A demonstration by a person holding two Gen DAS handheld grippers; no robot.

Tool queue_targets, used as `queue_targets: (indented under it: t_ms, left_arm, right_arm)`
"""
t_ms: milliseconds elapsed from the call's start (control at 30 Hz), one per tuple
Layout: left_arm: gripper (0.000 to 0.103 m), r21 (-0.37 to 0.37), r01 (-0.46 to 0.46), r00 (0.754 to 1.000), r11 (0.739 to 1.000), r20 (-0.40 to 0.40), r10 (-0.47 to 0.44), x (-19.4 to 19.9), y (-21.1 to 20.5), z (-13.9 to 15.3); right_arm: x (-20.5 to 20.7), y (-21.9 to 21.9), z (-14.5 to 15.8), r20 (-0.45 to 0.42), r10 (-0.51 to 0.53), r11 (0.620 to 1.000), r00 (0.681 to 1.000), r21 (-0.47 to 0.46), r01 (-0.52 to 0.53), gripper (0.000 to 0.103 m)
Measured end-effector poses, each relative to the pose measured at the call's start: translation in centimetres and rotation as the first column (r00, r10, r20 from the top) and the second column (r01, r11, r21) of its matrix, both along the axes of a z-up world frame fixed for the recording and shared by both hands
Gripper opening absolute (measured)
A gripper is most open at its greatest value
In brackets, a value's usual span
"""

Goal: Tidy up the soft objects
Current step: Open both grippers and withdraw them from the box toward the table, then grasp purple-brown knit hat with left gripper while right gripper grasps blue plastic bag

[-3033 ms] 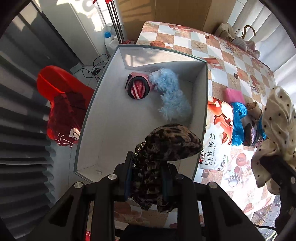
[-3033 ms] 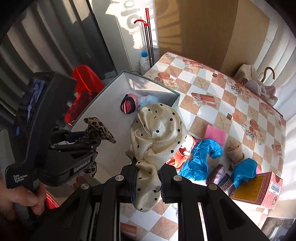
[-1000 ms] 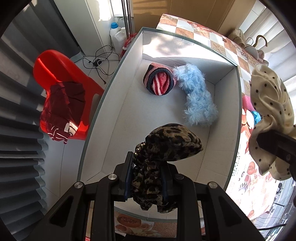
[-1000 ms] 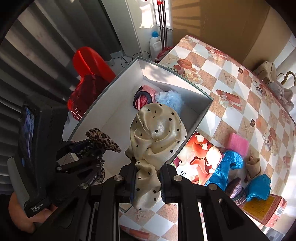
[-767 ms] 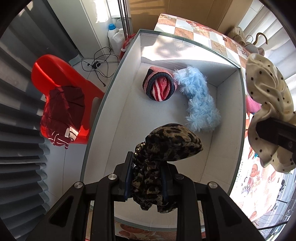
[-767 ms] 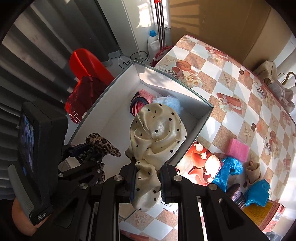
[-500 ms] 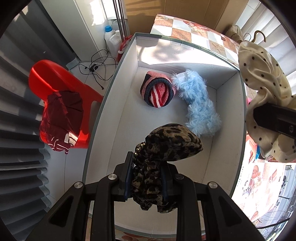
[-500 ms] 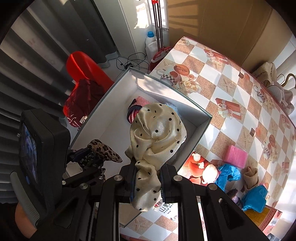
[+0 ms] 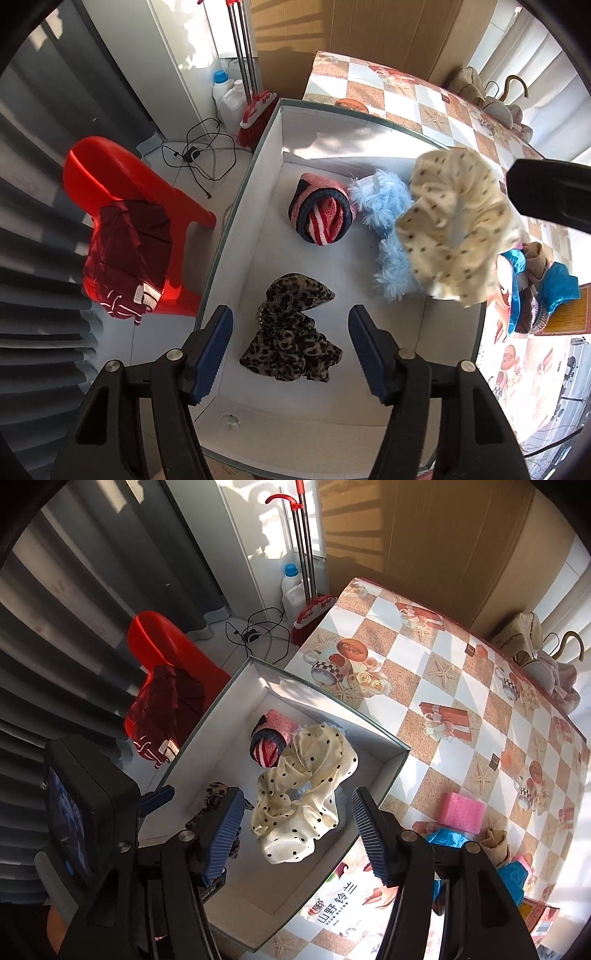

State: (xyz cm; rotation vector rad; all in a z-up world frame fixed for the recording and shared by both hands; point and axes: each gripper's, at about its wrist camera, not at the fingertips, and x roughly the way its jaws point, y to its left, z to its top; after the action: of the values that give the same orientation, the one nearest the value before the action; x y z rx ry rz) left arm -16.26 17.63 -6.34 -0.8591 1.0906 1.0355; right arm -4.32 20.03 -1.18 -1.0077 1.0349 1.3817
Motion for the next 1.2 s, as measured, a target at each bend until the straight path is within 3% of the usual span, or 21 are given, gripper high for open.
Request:
queue_targets:
  t_ms: [100, 333, 500, 633, 733, 867, 1100, 1200]
  left_arm:
    - [0.072, 0.026, -0.032, 0.997, 0.999, 0.073, 0.03, -1.6, 0.3, 1.0]
    - [0.073, 0.028, -0.067, 0.988, 0.997, 0.138, 0.063, -4.2, -0.2, 1.6]
    - [0.073, 0.029, 0.014, 0.987, 0.999, 0.158, -0.018, -2.1, -2.4, 2.3]
    - [0.073, 0.042, 0.151, 0.969, 0.988, 0.192, -0.156, 2.2, -5.3, 3.6]
    - [0.073, 0.045, 0.299, 0.929, 0.953, 0.215, -0.301, 6.9, -7.8, 4.5]
    - [0.073, 0.05, 0.476, 0.852, 0.878, 0.222, -0.474, 13.5, -11.3, 4.8]
    - [0.075, 0.04, 0.608, 0.779, 0.793, 0.164, -0.605, 24.2, -13.6, 1.6]
    - [0.077, 0.063, 0.682, 0.722, 0.729, 0.108, -0.684, 28.4, -14.4, -0.2]
  right_arm:
    - [0.5, -0.5, 0.8, 0.021, -0.013, 0.999, 1.0, 0.03, 0.012, 0.062]
    - [3.4, -5.0, 0.2, 0.025, -0.099, 0.995, 0.995, 0.024, 0.098, 0.062]
    - [5.9, -11.4, -2.2, 0.079, -0.123, 0.992, 0.989, -0.026, 0.125, 0.062]
    - [8.7, -17.0, -3.7, 0.112, -0.18, 0.98, 0.977, -0.06, 0.187, 0.062]
    - [10.9, -20.4, -4.5, 0.108, -0.257, 0.96, 0.96, -0.083, 0.266, 0.062]
    - [13.1, -24.2, -5.0, 0.101, -0.344, 0.931, 0.934, -0.093, 0.353, 0.062]
    - [14.9, -28.9, -4.5, 0.089, -0.411, 0.907, 0.907, -0.061, 0.417, 0.062]
    - [15.5, -31.1, -4.6, 0.084, -0.427, 0.899, 0.9, -0.065, 0.432, 0.062]
